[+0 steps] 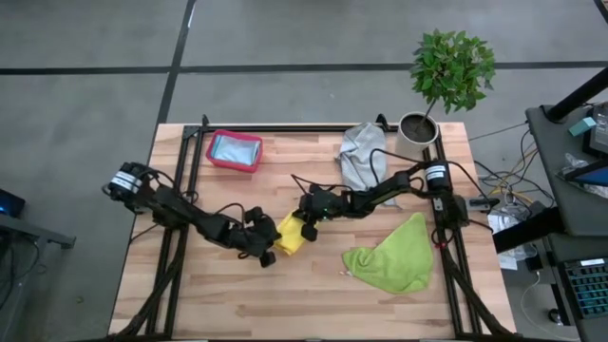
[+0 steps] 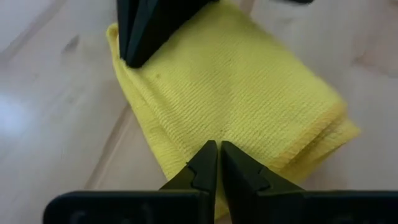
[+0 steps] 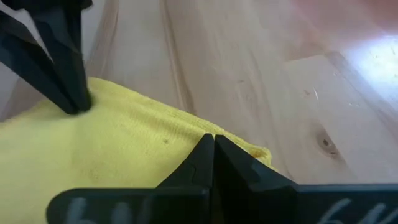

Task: Fold microfiber towels
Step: Fold the yellow microfiber cloth

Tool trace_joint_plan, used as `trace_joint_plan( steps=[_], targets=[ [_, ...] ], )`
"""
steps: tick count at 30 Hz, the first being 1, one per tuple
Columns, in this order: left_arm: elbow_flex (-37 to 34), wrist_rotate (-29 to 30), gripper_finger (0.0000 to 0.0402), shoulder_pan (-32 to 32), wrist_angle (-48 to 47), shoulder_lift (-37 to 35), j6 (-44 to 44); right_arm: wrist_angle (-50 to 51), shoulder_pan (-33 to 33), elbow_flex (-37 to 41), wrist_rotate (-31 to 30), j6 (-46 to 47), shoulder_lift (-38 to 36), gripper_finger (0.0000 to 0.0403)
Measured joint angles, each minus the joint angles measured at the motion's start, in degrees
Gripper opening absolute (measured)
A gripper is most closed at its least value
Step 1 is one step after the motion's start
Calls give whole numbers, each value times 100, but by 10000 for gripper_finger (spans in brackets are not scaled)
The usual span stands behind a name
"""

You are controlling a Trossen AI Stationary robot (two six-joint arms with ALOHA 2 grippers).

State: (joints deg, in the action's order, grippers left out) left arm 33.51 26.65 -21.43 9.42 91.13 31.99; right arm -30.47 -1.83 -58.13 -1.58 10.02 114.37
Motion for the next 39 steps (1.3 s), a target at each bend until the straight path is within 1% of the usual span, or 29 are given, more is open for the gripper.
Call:
trace_joint_plan(
  steps=[5, 11, 15, 17, 19, 23, 26, 29, 32, 35, 39],
  targets=[
    [10, -15, 8, -4, -19, -317, -120, 106, 4, 9, -11, -67, -324, 8],
    [9, -15, 8, -4, -165, -504, -121, 345, 41, 37, -15, -92, -745, 8],
    [99, -20, 8, -30, 1, -568, -132, 252, 217, 42, -13, -79, -827, 8],
    [100, -37, 8, -86, 262, -542, -134, 181, 330, 44, -12, -16, -821, 8],
    [95, -42, 8, -165, 542, -465, -146, -11, 462, 44, -123, 78, -757, 8],
    [95, -44, 8, -342, 1171, -124, -282, -201, 752, 46, -840, 65, -617, 8],
    [96, -18, 8, -357, 1561, 230, -245, -465, 871, 46, -1144, 61, -446, 8],
    [117, 13, 8, -354, 1850, 639, -241, -771, 884, 39, -1204, 74, -184, 8],
    [170, -68, 8, -358, 1868, 947, -232, -889, 834, 20, -1282, 182, 95, 8],
    [180, -261, 8, -356, 1898, 1101, -86, -903, 742, 13, -1463, 206, 306, 8],
    [169, -377, 8, -361, 1921, 1202, 175, -946, 619, 36, -1467, 244, 438, 8]
  ],
)
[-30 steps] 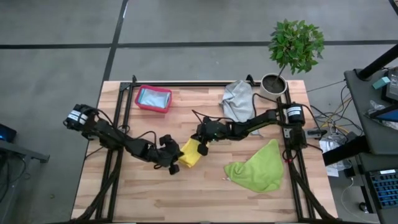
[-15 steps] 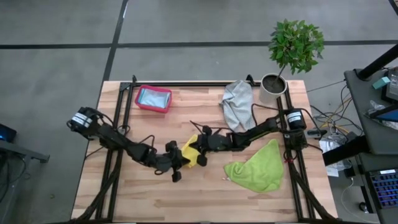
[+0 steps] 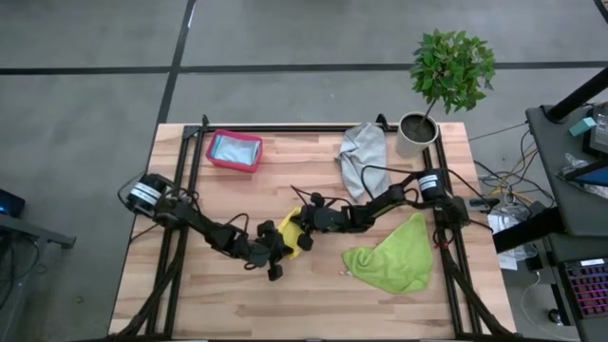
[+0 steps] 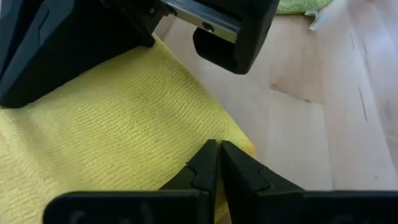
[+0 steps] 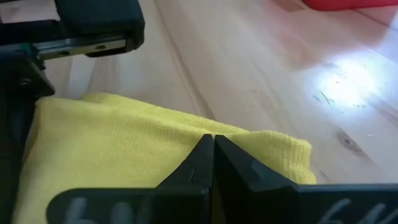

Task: Fold microfiber towels
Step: Fold the yellow microfiber cloth, then put the folded yellow microfiber cloth into the red bin

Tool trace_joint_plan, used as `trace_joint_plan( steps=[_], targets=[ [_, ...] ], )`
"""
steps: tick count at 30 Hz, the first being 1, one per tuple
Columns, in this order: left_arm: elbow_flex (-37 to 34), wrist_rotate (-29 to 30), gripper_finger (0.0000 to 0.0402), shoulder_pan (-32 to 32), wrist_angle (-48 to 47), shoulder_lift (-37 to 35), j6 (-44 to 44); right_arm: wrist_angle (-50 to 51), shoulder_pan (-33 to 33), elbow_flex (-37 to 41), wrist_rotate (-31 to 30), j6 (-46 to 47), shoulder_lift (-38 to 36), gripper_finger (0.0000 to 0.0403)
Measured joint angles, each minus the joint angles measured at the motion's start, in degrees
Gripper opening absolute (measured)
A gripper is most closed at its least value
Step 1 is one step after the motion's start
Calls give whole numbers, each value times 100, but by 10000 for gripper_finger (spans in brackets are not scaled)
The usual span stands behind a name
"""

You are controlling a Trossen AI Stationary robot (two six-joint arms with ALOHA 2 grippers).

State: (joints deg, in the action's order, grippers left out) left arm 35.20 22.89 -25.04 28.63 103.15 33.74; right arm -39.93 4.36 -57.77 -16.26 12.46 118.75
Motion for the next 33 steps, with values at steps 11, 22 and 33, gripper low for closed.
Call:
trace_joint_plan(
  steps=[11, 22, 33],
  targets=[
    [-59, -120, 8, -9, -44, -72, 191, 108, -165, 36, 297, -148, -122, 8],
    [-103, -292, 8, -20, -471, -594, 40, 1047, -119, 104, 289, -671, -1219, 8],
    [-95, -428, 71, 54, -599, -1429, 97, 1120, -82, 844, 318, -1701, -2920, 8]
  ],
)
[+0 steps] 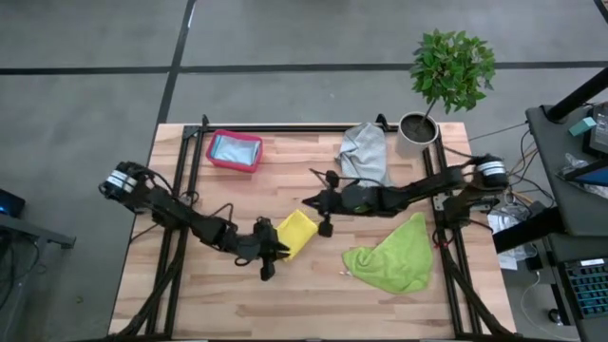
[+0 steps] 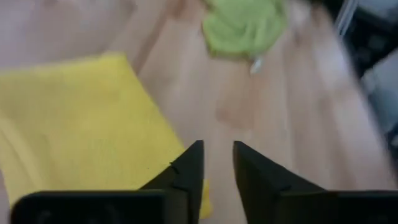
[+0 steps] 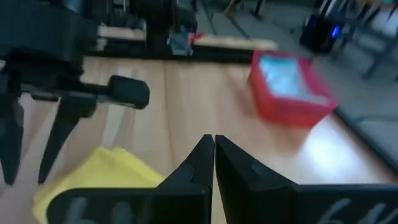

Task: Fold microfiber towels
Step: Put the folded yellow microfiber cloth into the red bin

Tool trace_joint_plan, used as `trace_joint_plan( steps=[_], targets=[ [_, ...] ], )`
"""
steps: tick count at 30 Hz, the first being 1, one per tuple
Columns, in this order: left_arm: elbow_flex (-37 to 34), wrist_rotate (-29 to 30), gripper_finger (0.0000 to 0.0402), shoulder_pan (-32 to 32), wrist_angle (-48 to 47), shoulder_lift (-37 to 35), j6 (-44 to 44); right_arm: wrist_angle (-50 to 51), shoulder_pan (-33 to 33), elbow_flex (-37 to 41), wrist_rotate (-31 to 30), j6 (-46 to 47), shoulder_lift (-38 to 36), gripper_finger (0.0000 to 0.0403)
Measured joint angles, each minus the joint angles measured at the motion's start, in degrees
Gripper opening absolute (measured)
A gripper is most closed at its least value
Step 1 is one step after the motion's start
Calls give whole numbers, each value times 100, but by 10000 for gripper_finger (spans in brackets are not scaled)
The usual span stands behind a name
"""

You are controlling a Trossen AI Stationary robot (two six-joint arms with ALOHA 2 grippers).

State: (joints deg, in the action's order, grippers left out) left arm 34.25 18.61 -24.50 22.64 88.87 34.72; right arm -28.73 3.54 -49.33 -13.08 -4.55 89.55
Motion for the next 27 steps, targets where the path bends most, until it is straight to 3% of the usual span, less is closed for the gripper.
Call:
trace_joint_plan(
  steps=[7, 12, 17, 27],
  targets=[
    [96, 134, 160, 513, -1086, -884, 740, 237, -97, 373, 0, -483, -1107, 8],
    [374, 72, 208, 992, -2240, -991, 1379, 542, -181, 494, 3, -709, -1526, 8],
    [735, -153, 219, 1256, -2521, -558, 1710, 769, -252, 517, 0, -913, -1606, 9],
    [1961, -514, 219, 1487, -4295, 492, 2196, 908, -463, 516, 4, -1042, -1599, 9]
  ],
)
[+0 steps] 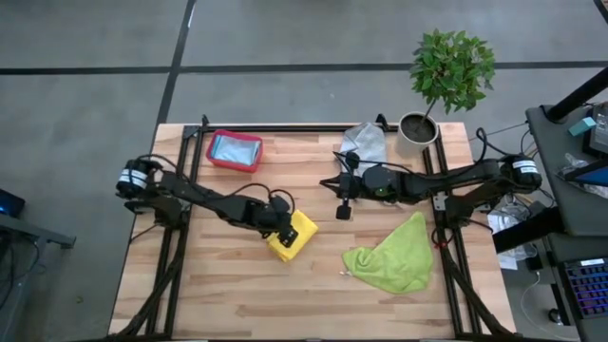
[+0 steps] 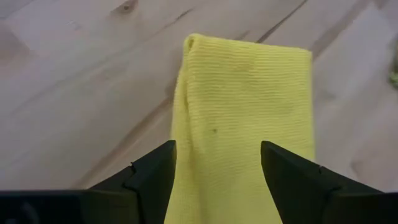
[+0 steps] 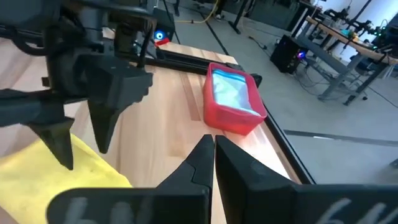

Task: Fold microfiber towels
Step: Put the folded yellow microfiber cloth into the red bin

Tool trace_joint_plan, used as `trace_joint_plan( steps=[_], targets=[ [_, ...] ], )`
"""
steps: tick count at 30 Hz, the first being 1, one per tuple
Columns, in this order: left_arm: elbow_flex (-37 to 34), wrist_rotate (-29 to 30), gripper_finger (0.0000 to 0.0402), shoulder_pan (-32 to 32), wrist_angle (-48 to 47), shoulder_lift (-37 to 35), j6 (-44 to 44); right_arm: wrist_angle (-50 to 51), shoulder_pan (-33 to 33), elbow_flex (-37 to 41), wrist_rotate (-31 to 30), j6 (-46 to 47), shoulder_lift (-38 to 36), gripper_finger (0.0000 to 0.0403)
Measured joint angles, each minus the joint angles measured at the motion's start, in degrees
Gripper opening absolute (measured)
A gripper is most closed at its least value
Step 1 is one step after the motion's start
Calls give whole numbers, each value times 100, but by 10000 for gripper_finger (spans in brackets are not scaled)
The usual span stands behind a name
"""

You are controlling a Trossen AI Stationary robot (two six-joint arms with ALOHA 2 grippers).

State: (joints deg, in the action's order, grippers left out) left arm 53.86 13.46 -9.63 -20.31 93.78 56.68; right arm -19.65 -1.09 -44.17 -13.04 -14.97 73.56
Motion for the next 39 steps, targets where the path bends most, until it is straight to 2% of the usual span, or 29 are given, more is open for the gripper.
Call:
trace_joint_plan(
  steps=[11, 19, 23, 31, 35, 39],
  targets=[
    [201, -113, 219, 68, 19, 456, 2, 49, -8, -1, 17, -6, -4, 9],
    [215, -422, 212, 64, 270, 767, -58, 54, -8, -1, 17, -5, 0, 9],
    [222, -548, 169, 53, 319, 819, -179, 63, -8, -1, 17, -7, 0, 9],
    [211, -759, 23, 42, 358, 832, -382, 66, -8, -1, 16, -7, 0, 9],
    [216, -815, 16, 42, 327, 779, -590, 70, -8, -4, 15, -7, 0, 9],
    [292, -911, 16, 35, -29, 529, -1231, 100, -8, -6, 15, -21, 0, 9]
  ],
)
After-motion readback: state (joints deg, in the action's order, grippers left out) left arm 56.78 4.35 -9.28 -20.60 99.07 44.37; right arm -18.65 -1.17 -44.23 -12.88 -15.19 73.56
